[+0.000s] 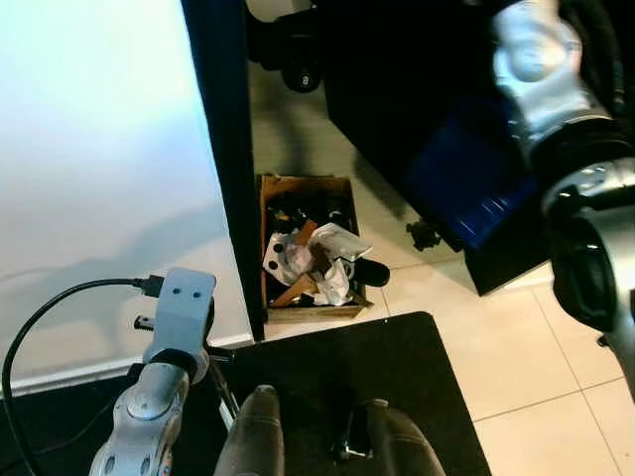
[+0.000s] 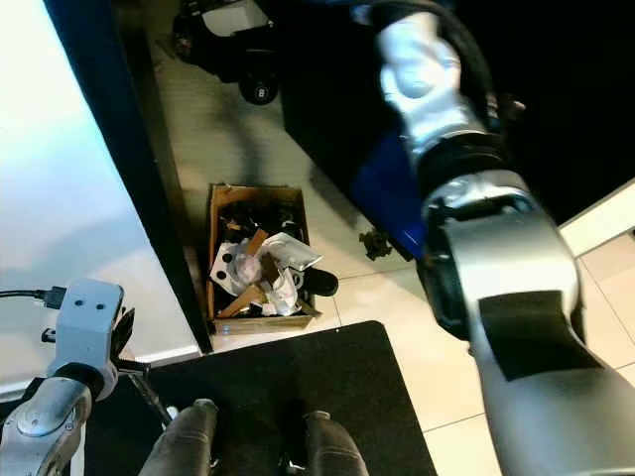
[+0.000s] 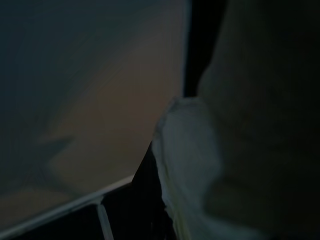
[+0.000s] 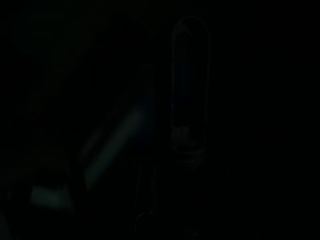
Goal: Sweep floor
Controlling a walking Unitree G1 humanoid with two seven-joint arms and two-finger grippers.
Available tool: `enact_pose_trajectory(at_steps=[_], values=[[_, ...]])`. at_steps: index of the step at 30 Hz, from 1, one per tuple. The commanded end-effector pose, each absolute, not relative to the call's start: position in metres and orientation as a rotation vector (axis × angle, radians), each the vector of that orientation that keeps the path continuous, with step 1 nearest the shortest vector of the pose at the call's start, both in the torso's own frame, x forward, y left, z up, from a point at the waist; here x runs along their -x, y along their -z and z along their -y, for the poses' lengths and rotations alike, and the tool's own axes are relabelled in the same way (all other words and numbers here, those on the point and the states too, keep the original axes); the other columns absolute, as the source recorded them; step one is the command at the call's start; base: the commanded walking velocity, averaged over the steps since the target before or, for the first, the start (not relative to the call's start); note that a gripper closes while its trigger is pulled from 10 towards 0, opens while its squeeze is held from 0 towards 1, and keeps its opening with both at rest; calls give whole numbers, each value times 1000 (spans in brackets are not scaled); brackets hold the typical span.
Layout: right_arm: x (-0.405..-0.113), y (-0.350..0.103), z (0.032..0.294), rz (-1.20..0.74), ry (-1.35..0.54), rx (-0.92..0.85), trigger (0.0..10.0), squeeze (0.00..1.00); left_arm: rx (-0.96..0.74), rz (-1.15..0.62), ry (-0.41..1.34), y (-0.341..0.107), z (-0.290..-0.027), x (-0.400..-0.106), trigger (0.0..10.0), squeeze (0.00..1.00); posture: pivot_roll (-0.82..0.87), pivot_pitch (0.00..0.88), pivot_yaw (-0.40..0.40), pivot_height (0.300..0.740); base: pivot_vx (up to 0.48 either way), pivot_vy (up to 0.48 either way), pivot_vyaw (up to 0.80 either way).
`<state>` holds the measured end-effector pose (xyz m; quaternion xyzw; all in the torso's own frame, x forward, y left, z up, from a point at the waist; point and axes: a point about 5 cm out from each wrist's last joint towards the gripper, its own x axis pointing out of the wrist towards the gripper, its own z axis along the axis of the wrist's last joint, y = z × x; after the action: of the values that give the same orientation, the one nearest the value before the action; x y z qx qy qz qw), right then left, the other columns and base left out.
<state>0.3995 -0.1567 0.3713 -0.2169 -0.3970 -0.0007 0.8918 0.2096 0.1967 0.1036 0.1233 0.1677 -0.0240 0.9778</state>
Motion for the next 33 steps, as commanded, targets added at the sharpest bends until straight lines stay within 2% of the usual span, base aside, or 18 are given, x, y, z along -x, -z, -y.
enact_pose_trajectory(at_steps=[1, 4, 5, 6, 8, 15, 22, 28, 33], values=[[-402, -364, 178, 757, 55, 358, 10000, 0, -226, -361, 104, -99, -192, -210, 10000, 0, 198, 148, -74, 740, 0, 0, 0], [-406, -319, 216, 556, 156, 195, 10000, 0, -231, -368, 158, -99, -190, -216, 10000, 0, 163, 148, -45, 740, 0, 0, 0], [-406, -319, 216, 556, 156, 195, 10000, 0, -231, -368, 158, -99, -190, -216, 10000, 0, 163, 148, -45, 740, 0, 0, 0], [-405, -293, 230, 472, 191, 172, 10000, 0, -235, -373, 189, -98, -189, -218, 10000, 0, 150, 148, -33, 740, 0, 0, 0], [-401, -276, 240, 428, 219, 165, 10000, 0, -234, -374, 204, -98, -188, -221, 10000, 0, 135, 147, -20, 740, 0, 0, 0], [-383, -235, 262, 355, 272, 170, 10000, 0, -193, -363, 236, -102, -189, -235, 10000, 0, 83, 142, 22, 740, 0, 0, 0], [-366, -213, 271, 285, 298, 128, 10000, 0, -206, -360, 282, -103, -188, -243, 10000, 0, 49, 131, 42, 740, 0, 0, 0], [-341, -168, 285, 140, 342, 181, 10000, 0, -203, -369, 317, -100, -185, -248, 10000, 0, 19, 127, 42, 740, 0, 0, 0], [-329, -156, 287, 90, 348, 234, 10000, 0, -197, -372, 332, -99, -183, -250, 10000, 0, 7, 124, 43, 740, 0, 0, 0]])
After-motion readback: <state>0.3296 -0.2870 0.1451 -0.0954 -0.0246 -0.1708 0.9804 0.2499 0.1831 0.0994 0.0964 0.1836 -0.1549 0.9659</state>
